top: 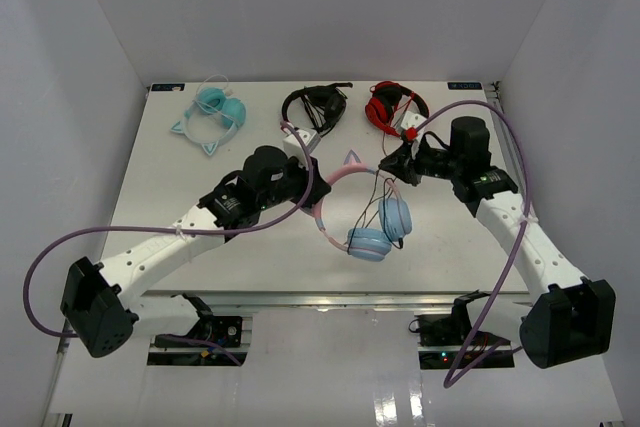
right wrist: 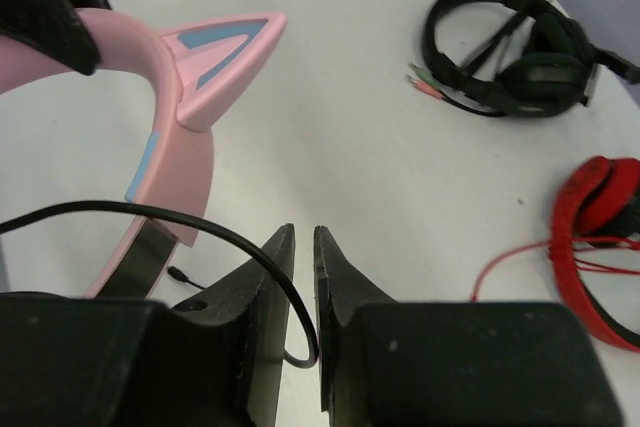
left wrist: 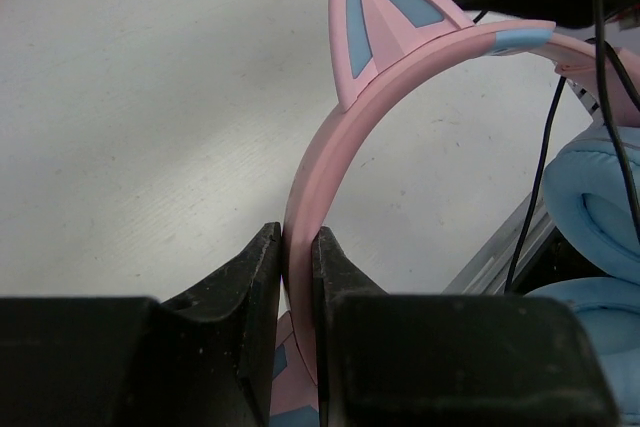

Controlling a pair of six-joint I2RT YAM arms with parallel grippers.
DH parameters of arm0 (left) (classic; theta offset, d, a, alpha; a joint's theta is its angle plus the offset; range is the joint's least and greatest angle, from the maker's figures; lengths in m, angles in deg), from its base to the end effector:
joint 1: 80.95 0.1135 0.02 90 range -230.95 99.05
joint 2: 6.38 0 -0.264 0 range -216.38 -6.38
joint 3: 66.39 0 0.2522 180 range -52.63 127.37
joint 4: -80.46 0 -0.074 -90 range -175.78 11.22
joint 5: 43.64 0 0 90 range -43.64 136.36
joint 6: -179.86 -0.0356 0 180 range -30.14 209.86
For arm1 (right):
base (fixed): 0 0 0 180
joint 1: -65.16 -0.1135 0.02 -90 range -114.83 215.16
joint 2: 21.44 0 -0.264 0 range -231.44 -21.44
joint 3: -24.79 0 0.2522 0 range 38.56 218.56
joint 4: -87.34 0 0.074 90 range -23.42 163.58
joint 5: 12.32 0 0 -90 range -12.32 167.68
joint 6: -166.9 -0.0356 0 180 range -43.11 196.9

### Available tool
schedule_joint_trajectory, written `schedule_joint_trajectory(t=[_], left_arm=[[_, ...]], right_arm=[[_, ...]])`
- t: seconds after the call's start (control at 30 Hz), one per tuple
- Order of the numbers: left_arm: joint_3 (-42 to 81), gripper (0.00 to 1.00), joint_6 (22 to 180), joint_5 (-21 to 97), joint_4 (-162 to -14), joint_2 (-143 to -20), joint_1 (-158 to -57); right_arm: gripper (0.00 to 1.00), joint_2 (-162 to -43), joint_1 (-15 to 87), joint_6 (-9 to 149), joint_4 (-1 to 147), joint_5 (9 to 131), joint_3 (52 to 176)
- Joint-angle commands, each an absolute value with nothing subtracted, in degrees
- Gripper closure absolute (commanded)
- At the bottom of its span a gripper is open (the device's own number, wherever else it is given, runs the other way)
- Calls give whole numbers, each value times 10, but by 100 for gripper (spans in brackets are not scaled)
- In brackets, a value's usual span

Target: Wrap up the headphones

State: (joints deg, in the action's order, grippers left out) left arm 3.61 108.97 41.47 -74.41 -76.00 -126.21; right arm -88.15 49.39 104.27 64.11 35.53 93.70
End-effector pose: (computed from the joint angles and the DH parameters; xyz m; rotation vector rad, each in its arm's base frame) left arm 0.1947 -0.2008 0.3168 0.5292 2.0258 -0.7893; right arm 0.2450 0.0940 0.3296 -1.1149 1.5124 0.5703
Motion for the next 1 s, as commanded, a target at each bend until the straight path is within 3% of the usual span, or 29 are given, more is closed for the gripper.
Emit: schedule_joint_trajectory(t=[0.0, 0.33, 0.47, 0.57, 0.8, 0.87, 0.97], left_arm=[[95, 100, 1121, 408, -747, -716, -1265], [199, 100, 1153, 410, -700, -722, -1265], [266, 100, 1167, 421, -690, -744, -1265], [298, 100, 1179, 444, -690, -755, -1265], [335, 100, 1212, 549, -715, -757, -1266], [332, 100, 1223, 568, -726, -756, -1265], [327, 100, 1231, 607, -730, -753, -1266]], right_arm=[[78, -869, 504, 933, 716, 214, 896], [62, -908, 510, 686, 967, 92, 832], [49, -978, 507, 518, 1178, 75, 846], [47, -1032, 506, 400, 1323, 80, 845], [49, -1093, 504, 352, 1410, 103, 813], [56, -1097, 500, 363, 1407, 110, 803], [78, -1094, 497, 386, 1387, 117, 795]])
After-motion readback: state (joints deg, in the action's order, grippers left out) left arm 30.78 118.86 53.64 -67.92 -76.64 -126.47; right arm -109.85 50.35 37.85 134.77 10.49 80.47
